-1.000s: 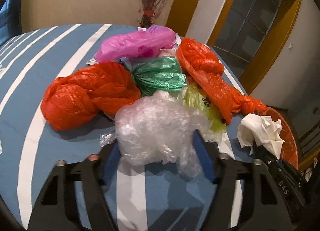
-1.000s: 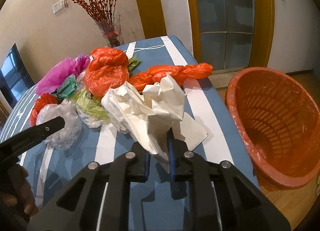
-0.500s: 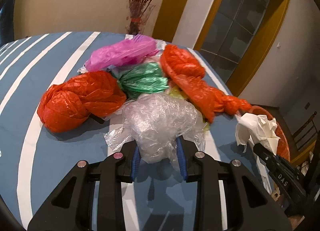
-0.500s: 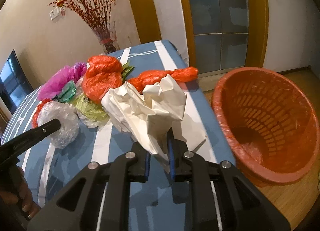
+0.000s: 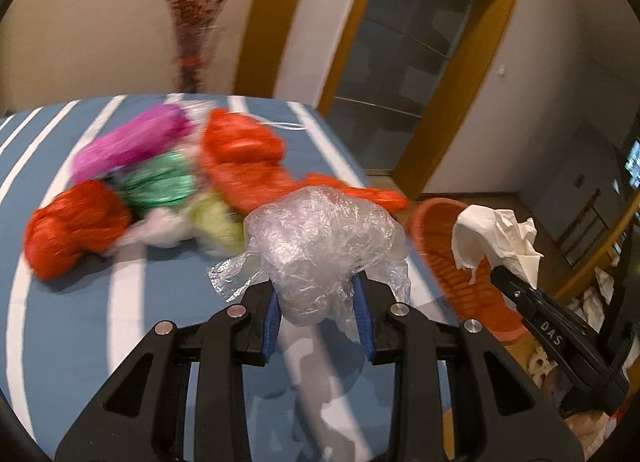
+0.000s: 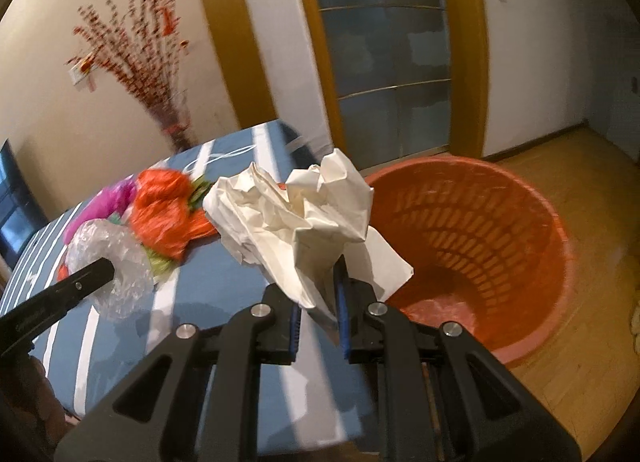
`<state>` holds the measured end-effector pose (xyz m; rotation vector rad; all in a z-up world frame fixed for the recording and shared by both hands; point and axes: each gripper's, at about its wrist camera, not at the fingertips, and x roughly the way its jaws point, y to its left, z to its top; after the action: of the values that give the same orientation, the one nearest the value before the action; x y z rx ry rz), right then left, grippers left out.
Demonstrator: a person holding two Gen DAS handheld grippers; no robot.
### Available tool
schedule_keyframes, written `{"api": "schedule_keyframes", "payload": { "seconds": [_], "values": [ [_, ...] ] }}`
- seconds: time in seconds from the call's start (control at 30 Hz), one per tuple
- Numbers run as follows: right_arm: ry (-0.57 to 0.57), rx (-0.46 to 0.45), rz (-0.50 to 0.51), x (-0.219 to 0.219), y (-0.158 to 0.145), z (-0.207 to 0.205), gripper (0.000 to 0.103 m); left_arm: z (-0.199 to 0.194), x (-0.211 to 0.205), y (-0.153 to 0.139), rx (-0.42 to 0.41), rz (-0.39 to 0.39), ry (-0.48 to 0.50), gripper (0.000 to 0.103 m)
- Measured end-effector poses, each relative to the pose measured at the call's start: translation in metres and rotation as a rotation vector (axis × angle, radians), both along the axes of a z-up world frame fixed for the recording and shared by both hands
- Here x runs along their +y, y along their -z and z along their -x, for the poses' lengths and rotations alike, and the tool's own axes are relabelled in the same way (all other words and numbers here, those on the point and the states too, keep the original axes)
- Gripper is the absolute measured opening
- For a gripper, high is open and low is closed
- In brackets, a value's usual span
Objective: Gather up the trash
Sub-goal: 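Carry both items over the orange wastebasket and open both tools to drop them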
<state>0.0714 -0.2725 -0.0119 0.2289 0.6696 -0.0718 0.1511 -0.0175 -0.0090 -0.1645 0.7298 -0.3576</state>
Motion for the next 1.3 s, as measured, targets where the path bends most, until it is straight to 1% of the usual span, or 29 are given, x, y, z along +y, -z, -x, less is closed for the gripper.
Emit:
{"api": "schedule_keyframes", "payload": {
  "seconds": [0.17,0.4,0.67,0.83,1.0,1.03,1.07,1.1,1.13,1.17,1.23,1.3],
  "values": [
    [0.101,-0.006,-0.009,-0.041,-0.002,0.005,0.016,-0.004,-0.043,-0.005,-0.017,-0.002,0.084,0.031],
    [0.192,0.005,-0.016,-0.084,0.004,0.002,0.016,-0.014,-0.104,-0.005,-0.036,-0.018,0.197,0.031],
    [0.245,0.025,-0.04,-0.117,0.011,-0.009,0.017,-0.025,-0.152,0.008,0.001,-0.026,0.277,0.031],
    [0.265,0.041,-0.07,-0.136,0.017,-0.017,0.018,-0.031,-0.173,0.015,0.02,-0.039,0.307,0.031],
    [0.262,0.055,-0.104,-0.143,0.021,-0.027,0.02,-0.033,-0.188,0.019,0.035,-0.051,0.329,0.033],
    [0.259,0.055,-0.11,-0.144,0.022,-0.028,0.024,-0.034,-0.189,0.02,0.04,-0.051,0.33,0.036],
    [0.258,0.053,-0.113,-0.145,0.021,-0.029,0.027,-0.035,-0.19,0.022,0.045,-0.053,0.329,0.042],
    [0.258,0.051,-0.113,-0.147,0.021,-0.029,0.033,-0.036,-0.19,0.024,0.052,-0.055,0.326,0.048],
    [0.26,0.047,-0.11,-0.148,0.021,-0.029,0.037,-0.037,-0.19,0.024,0.055,-0.056,0.325,0.05],
    [0.263,0.045,-0.108,-0.148,0.021,-0.028,0.04,-0.038,-0.19,0.025,0.058,-0.059,0.322,0.054],
    [0.272,0.042,-0.106,-0.15,0.022,-0.027,0.046,-0.039,-0.188,0.027,0.065,-0.064,0.317,0.058],
    [0.284,0.042,-0.106,-0.152,0.023,-0.024,0.048,-0.04,-0.185,0.028,0.072,-0.065,0.31,0.063]
  ]
}}
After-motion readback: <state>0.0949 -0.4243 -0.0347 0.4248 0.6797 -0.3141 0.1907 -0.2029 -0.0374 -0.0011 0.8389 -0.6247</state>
